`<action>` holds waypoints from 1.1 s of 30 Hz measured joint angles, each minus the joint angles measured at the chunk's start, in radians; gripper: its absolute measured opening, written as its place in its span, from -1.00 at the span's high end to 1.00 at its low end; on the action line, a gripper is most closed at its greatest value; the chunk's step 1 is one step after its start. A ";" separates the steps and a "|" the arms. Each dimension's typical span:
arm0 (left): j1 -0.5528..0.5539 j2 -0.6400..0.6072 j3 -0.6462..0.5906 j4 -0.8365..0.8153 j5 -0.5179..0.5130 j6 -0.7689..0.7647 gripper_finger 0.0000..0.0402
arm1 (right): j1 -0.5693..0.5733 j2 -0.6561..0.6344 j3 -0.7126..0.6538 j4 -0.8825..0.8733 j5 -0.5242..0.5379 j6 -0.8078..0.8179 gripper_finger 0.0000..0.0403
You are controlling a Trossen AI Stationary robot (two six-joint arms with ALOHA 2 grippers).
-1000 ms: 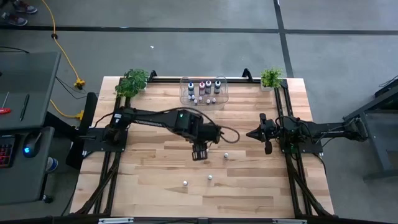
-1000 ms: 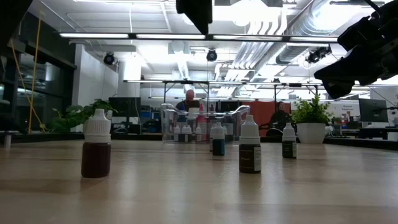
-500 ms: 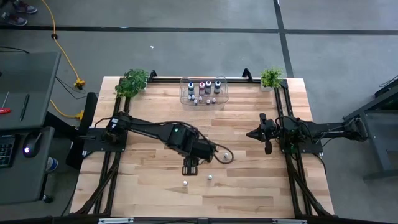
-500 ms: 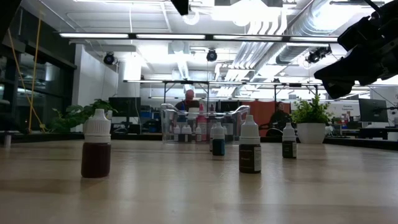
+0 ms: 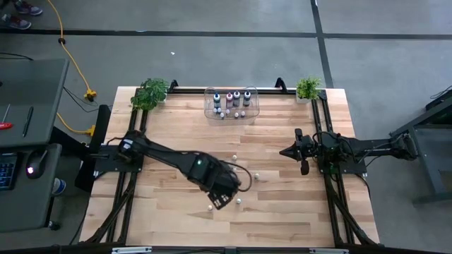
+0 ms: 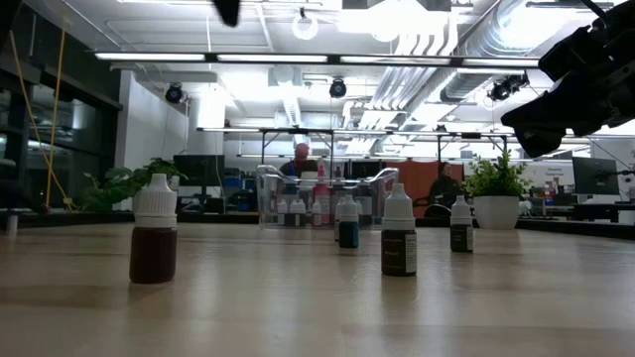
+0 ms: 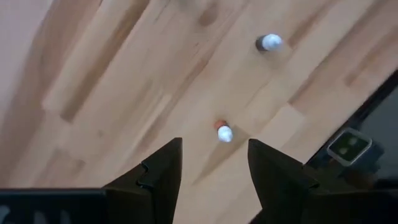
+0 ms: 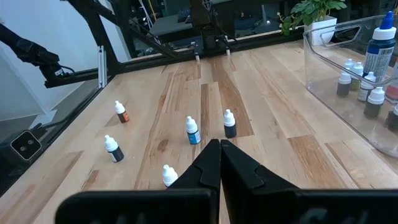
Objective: Pick & Place food coloring
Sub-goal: Put the small orange food coloring bottle into the transparent bin
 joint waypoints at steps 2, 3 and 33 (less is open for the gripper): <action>-0.017 -0.014 -0.043 0.028 -0.009 -0.106 0.11 | 0.000 0.000 0.000 0.000 0.000 0.000 1.00; -0.026 -0.023 -0.069 0.032 -0.017 -0.160 0.11 | 0.000 0.000 0.000 0.000 0.000 0.000 1.00; -0.167 -0.067 -0.552 0.519 -0.107 -0.688 0.11 | 0.000 0.006 0.000 0.000 0.000 0.000 1.00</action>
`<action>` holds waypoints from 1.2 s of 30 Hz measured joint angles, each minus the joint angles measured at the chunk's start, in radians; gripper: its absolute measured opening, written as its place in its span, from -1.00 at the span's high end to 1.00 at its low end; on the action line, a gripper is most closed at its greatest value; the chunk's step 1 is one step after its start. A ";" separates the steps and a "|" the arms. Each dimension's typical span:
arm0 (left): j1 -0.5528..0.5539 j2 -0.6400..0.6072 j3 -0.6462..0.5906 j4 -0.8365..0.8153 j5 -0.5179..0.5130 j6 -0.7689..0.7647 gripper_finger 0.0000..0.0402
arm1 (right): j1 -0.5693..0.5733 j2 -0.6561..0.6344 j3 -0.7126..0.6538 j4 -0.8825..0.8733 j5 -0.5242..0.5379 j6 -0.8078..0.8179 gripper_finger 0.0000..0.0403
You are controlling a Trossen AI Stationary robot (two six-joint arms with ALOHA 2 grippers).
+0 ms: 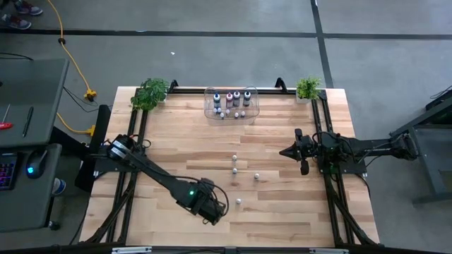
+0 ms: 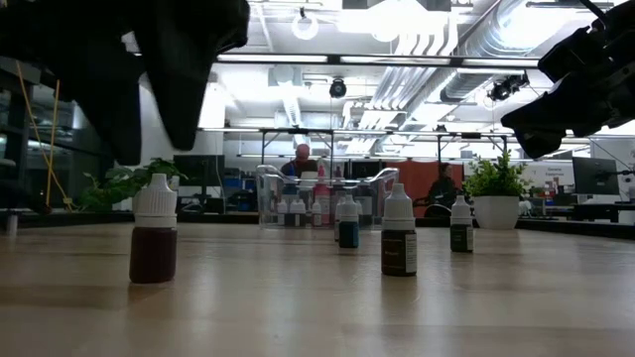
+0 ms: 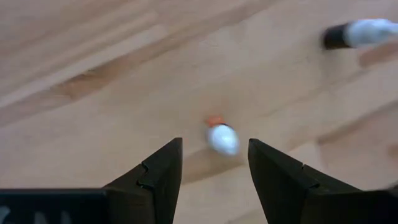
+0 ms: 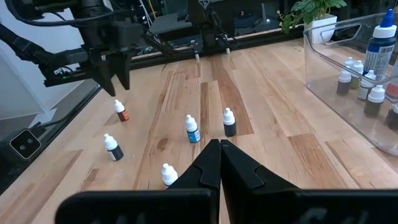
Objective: Pick & Place food coloring
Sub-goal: Put the small orange food coloring bottle into the transparent bin
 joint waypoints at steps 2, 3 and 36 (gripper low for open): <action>0.000 0.008 0.000 0.041 0.000 0.000 0.11 | 0.000 0.000 0.000 0.000 0.000 0.000 1.00; 0.000 0.013 0.000 0.053 0.001 0.000 0.11 | 0.000 0.000 0.000 0.000 0.000 0.000 1.00; 0.002 0.078 0.000 0.086 0.064 0.044 0.18 | 0.000 0.000 0.000 0.000 0.000 0.000 1.00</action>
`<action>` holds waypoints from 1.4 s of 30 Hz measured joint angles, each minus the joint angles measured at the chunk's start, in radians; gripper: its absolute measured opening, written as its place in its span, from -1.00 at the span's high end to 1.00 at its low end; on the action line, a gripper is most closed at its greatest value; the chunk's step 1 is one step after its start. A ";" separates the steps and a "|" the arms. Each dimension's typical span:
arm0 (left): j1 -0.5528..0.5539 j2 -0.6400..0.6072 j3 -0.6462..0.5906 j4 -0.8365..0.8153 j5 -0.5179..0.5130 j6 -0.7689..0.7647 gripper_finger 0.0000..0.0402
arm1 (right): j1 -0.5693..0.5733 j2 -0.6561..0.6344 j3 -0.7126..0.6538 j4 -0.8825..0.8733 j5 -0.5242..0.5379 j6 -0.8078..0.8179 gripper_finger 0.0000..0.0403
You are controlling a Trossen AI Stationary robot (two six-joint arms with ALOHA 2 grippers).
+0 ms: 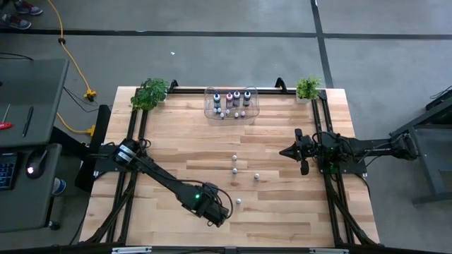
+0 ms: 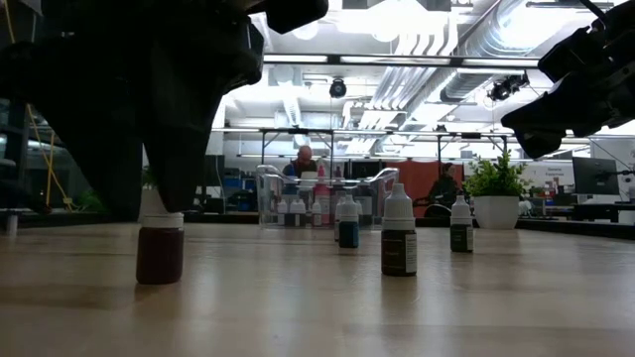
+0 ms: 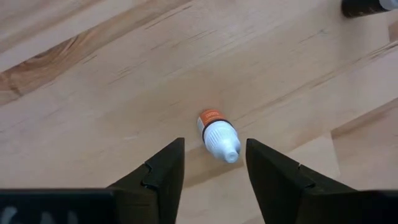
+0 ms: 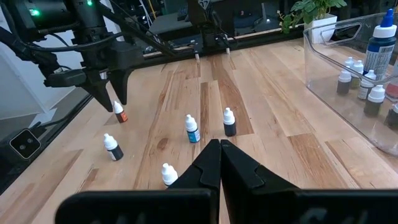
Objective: Pick & Place food coloring
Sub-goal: Put the small orange food coloring bottle into the transparent bin
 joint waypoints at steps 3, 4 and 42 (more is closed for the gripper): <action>0.000 0.000 0.000 0.002 0.001 0.001 0.33 | 0.000 0.000 0.000 0.000 0.000 0.000 1.00; 0.000 0.000 0.000 0.003 0.001 0.001 0.38 | 0.000 0.000 0.000 0.000 0.000 0.000 1.00; 0.000 -0.021 0.455 -0.381 0.012 0.463 0.80 | 0.000 0.000 0.000 0.000 0.000 0.000 1.00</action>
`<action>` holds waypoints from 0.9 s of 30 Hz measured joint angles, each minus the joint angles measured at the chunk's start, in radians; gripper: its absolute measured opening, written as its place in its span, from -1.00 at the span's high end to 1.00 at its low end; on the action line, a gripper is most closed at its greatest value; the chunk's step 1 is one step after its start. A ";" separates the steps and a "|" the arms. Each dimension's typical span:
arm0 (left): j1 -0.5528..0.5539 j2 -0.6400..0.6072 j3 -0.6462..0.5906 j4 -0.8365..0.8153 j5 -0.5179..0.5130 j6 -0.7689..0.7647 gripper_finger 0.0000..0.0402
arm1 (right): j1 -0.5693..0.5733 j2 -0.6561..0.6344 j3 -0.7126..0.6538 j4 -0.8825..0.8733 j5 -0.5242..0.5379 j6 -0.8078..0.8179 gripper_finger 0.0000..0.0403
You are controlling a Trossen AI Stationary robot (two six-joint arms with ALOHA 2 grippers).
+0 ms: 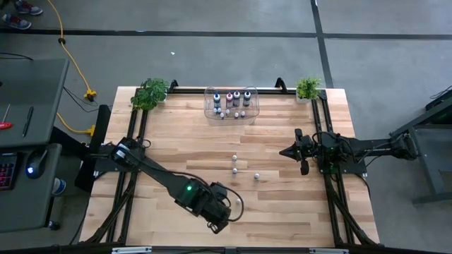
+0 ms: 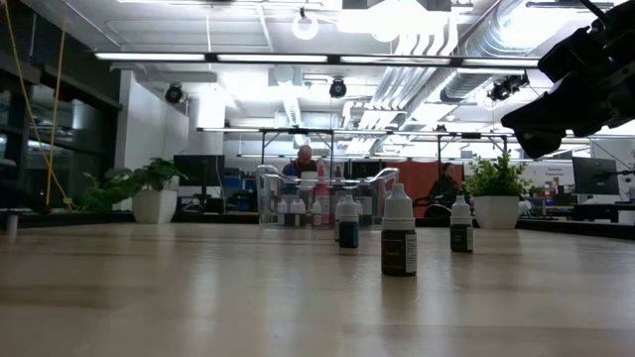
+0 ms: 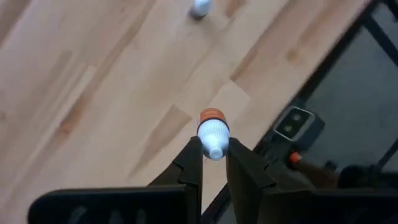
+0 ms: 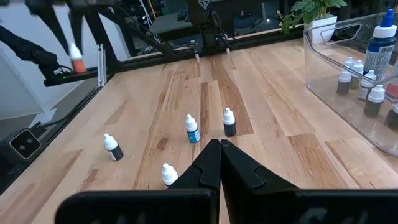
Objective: Pick & Place food coloring
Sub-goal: Put the small orange food coloring bottle into the transparent bin
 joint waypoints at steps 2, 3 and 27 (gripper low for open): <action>0.000 0.000 0.035 -0.018 -0.015 0.077 0.80 | 0.000 0.000 0.000 0.000 0.000 0.000 1.00; 0.000 -0.001 0.046 -0.024 -0.019 0.120 0.80 | 0.000 0.000 0.000 0.000 0.000 0.000 1.00; 0.230 -0.070 0.071 -0.142 0.025 0.627 0.80 | 0.000 0.000 0.000 0.000 0.000 0.000 1.00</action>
